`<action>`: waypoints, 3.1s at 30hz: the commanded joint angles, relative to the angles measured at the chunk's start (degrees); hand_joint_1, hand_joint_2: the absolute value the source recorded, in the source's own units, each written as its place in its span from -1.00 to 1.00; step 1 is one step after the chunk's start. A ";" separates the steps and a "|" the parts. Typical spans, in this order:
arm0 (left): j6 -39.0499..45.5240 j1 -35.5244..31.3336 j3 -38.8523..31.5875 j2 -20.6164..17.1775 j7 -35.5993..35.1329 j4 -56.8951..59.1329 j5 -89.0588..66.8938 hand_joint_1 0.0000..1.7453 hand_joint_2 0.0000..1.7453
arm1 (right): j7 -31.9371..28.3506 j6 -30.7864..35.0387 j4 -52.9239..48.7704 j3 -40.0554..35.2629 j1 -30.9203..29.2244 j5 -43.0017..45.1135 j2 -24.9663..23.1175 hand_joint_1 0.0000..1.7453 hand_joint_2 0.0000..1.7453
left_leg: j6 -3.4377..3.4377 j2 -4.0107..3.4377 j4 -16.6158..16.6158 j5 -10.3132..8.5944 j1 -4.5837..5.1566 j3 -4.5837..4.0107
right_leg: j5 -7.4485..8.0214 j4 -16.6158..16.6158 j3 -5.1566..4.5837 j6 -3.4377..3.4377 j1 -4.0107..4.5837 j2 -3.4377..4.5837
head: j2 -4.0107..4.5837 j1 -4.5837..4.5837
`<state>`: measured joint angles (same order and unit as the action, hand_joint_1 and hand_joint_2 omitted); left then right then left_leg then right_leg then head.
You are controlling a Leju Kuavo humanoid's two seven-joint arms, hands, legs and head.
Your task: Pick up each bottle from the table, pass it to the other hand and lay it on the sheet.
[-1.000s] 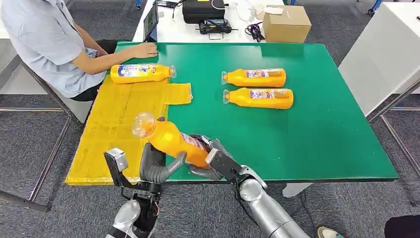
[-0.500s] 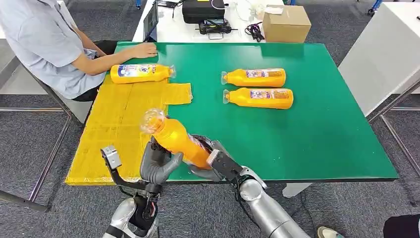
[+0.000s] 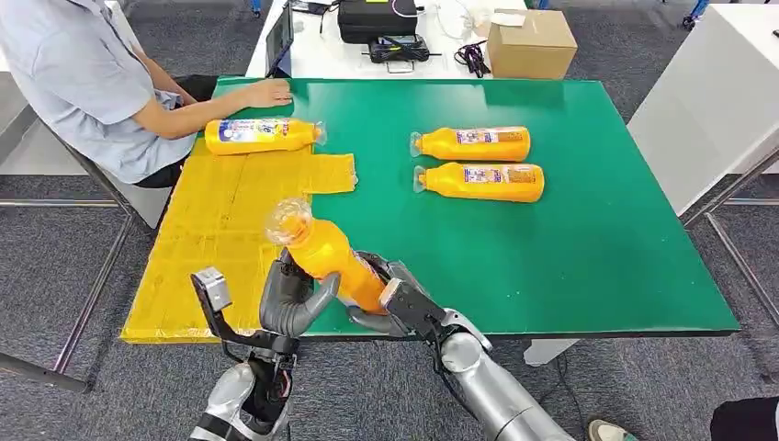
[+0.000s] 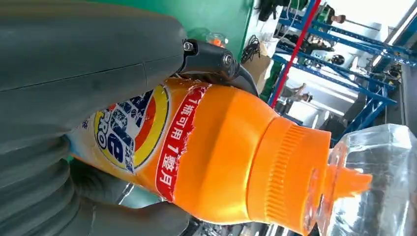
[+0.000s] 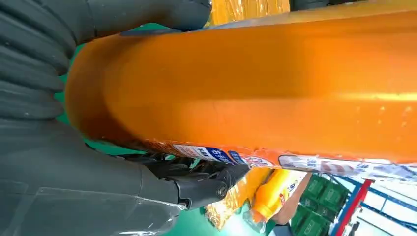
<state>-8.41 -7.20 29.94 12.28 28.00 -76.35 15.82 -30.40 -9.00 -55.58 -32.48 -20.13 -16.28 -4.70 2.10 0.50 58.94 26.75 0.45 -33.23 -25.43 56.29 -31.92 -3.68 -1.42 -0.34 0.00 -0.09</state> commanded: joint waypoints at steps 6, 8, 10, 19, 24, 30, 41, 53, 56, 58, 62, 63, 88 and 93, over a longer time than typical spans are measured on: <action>9.41 -4.61 5.01 -0.93 3.11 4.75 -13.67 1.00 1.00 | 0.81 1.23 5.93 -1.39 -4.19 0.05 -0.07 1.00 1.00 | -0.11 -0.03 0.00 0.00 -0.06 0.06 | 0.02 -0.02 0.07 0.14 0.07 0.02 | 0.00 0.00; 9.41 -4.61 5.01 -0.93 3.11 4.75 -13.67 1.00 1.00 | 0.81 1.23 5.93 -1.39 -4.19 0.05 -0.07 1.00 1.00 | -0.15 -0.04 0.00 0.00 -0.10 0.09 | 0.02 -0.03 0.10 0.19 0.11 0.03 | 0.00 0.00; 10.32 -4.70 4.91 -0.87 3.23 4.81 -14.53 1.00 1.00 | 0.81 1.36 6.13 -1.29 -4.25 0.04 -0.16 1.00 1.00 | -0.12 -0.04 0.00 0.00 -0.09 0.07 | 0.02 -0.04 0.08 0.16 0.09 0.03 | 0.00 0.00; 13.04 -4.45 2.85 -2.10 2.77 1.26 -16.01 1.00 1.00 | 1.85 4.08 8.46 2.25 -3.52 0.94 -1.12 -1.00 1.00 | -0.11 0.00 0.00 -0.02 -0.09 0.05 | 0.02 -0.04 0.07 0.14 0.10 -0.02 | 0.00 -0.02; 12.73 -4.35 2.77 -2.31 2.62 0.44 -15.77 1.00 1.00 | 1.81 4.15 8.81 2.45 -3.58 0.95 -1.42 -1.00 1.00 | -0.13 -0.09 -0.01 0.01 -0.09 0.09 | 0.02 -0.03 0.08 0.17 0.10 0.07 | 0.00 -0.02; 13.81 -4.13 1.30 -2.33 2.09 -0.05 -14.89 1.00 1.00 | 1.89 4.42 8.61 3.05 -3.37 0.85 -1.59 -1.00 1.00 | -0.08 -0.05 0.00 -0.01 -0.05 0.03 | 0.02 -0.01 0.02 0.11 0.06 0.04 | 0.00 0.00; 14.39 -4.21 1.01 -2.51 2.30 -0.31 -15.27 1.00 1.00 | 2.15 4.07 8.81 3.09 -3.29 0.91 -1.41 -1.00 1.00 | -0.12 -0.06 -0.01 0.00 -0.09 0.07 | 0.02 -0.03 0.07 0.16 0.09 0.04 | 0.00 0.00; 14.39 -4.21 1.01 -2.51 2.30 -0.31 -15.27 1.00 1.00 | 2.15 4.07 8.81 3.09 -3.29 0.91 -1.41 -1.00 1.00 | -0.19 -0.08 0.01 0.01 -0.15 0.12 | 0.03 -0.03 0.12 0.25 0.16 0.07 | 0.00 0.00; 14.39 -4.21 1.01 -2.51 2.30 -0.31 -15.27 1.00 1.00 | 2.15 4.07 8.81 3.09 -3.29 0.91 -1.41 -1.00 1.00 | -0.12 -0.05 -0.01 0.00 -0.07 0.07 | 0.02 -0.02 0.07 0.16 0.08 0.03 | 0.00 0.00; 14.39 -4.21 1.01 -2.51 2.30 -0.31 -15.27 1.00 1.00 | 2.15 4.07 8.81 3.09 -3.29 0.91 -1.41 -1.00 1.00 | -0.12 -0.05 0.00 0.00 -0.08 0.08 | 0.01 -0.02 0.08 0.16 0.09 0.04 | 0.00 0.00; 14.39 -4.21 1.01 -2.51 2.30 -0.31 -15.27 1.00 1.00 | 2.15 4.07 8.81 3.09 -3.29 0.91 -1.41 -1.00 1.00 | -0.11 -0.04 -0.01 -0.01 -0.07 0.06 | 0.01 -0.02 0.06 0.14 0.07 0.03 | 0.00 0.00; 14.39 -4.21 1.01 -2.51 2.30 -0.31 -15.27 1.00 1.00 | 2.15 4.07 8.81 3.09 -3.29 0.91 -1.41 -1.00 1.00 | -0.16 -0.06 0.01 0.01 -0.12 0.10 | 0.01 -0.03 0.10 0.21 0.13 0.04 | 0.00 0.00; 39.08 -13.02 -9.12 -7.54 -14.41 11.60 -68.55 1.00 1.00 | 1.76 6.65 2.21 11.34 2.82 -1.18 -1.94 -1.00 1.00 | -0.13 -0.09 0.01 -0.18 -0.12 -0.05 | 0.24 -0.05 -0.03 0.18 0.12 0.06 | 0.00 -0.02; 33.95 -14.81 -7.85 -8.47 -14.52 15.49 -67.96 1.00 1.00 | 1.77 6.02 2.20 11.09 2.45 -1.49 -1.92 -1.00 1.00 | -0.17 -0.03 0.03 -0.18 -0.16 -0.02 | 0.23 -0.03 0.00 0.23 0.16 0.01 | 0.00 -0.02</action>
<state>30.19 -17.26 20.59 5.46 13.46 -68.65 -52.70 -28.59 -2.32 -54.38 -22.38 -16.11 -17.51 -6.75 2.09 0.46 58.95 26.57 0.41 -33.33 -25.20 56.27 -32.02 -3.66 -1.39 -0.30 0.00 -0.11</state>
